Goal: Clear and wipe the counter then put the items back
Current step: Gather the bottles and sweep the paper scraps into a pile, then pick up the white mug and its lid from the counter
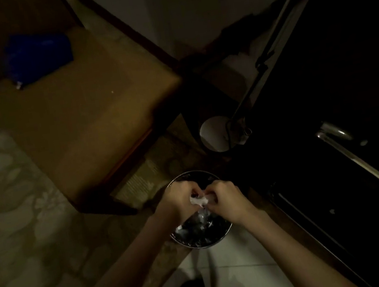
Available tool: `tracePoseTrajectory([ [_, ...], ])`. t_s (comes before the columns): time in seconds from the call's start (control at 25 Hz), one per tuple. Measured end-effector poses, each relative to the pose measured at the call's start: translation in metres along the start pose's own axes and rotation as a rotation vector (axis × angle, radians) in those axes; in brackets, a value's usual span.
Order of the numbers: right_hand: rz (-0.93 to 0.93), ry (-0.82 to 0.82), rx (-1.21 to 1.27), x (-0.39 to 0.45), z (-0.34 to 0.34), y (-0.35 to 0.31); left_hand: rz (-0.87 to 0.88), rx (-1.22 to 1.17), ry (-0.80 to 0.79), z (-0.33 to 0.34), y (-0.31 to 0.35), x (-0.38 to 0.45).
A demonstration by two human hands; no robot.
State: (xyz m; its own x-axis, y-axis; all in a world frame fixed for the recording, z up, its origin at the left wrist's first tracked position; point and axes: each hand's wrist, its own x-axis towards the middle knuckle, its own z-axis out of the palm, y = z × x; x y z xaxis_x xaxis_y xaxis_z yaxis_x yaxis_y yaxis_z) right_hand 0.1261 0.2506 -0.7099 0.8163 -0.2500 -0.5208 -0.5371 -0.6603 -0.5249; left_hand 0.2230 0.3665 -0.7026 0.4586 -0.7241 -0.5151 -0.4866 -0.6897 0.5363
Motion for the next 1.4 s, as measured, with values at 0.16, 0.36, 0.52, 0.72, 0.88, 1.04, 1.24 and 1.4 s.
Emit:
tracePoseTrajectory([
  [0.16, 0.020, -0.064, -0.031, 0.003, 0.016, 0.012, -0.042, 0.058, -0.022, 0.015, -0.015, -0.002],
  [0.36, 0.017, 0.008, -0.035, -0.023, -0.022, -0.015, -0.061, 0.148, -0.001, -0.026, 0.012, -0.031],
  [0.52, -0.065, 0.090, -0.053, -0.072, -0.093, -0.070, -0.032, 0.159, 0.034, -0.098, 0.063, -0.077],
  [0.72, -0.167, 0.195, -0.095, -0.165, -0.219, -0.158, 0.079, 0.168, 0.101, -0.215, 0.159, -0.155],
  [0.88, -0.202, 0.186, -0.186, -0.248, -0.326, -0.206, 0.232, 0.235, 0.128, -0.300, 0.245, -0.216],
  [1.04, -0.203, 0.199, -0.231, -0.328, -0.416, -0.229, 0.359, 0.246, 0.102, -0.370, 0.333, -0.258],
  [1.24, -0.168, 0.407, -0.269, -0.415, -0.491, -0.219, 0.501, 0.279, 0.158, -0.404, 0.432, -0.280],
  [1.4, -0.048, 0.533, -0.208, -0.476, -0.520, -0.185, 0.664, 0.262, 0.119, -0.393, 0.510, -0.278],
])
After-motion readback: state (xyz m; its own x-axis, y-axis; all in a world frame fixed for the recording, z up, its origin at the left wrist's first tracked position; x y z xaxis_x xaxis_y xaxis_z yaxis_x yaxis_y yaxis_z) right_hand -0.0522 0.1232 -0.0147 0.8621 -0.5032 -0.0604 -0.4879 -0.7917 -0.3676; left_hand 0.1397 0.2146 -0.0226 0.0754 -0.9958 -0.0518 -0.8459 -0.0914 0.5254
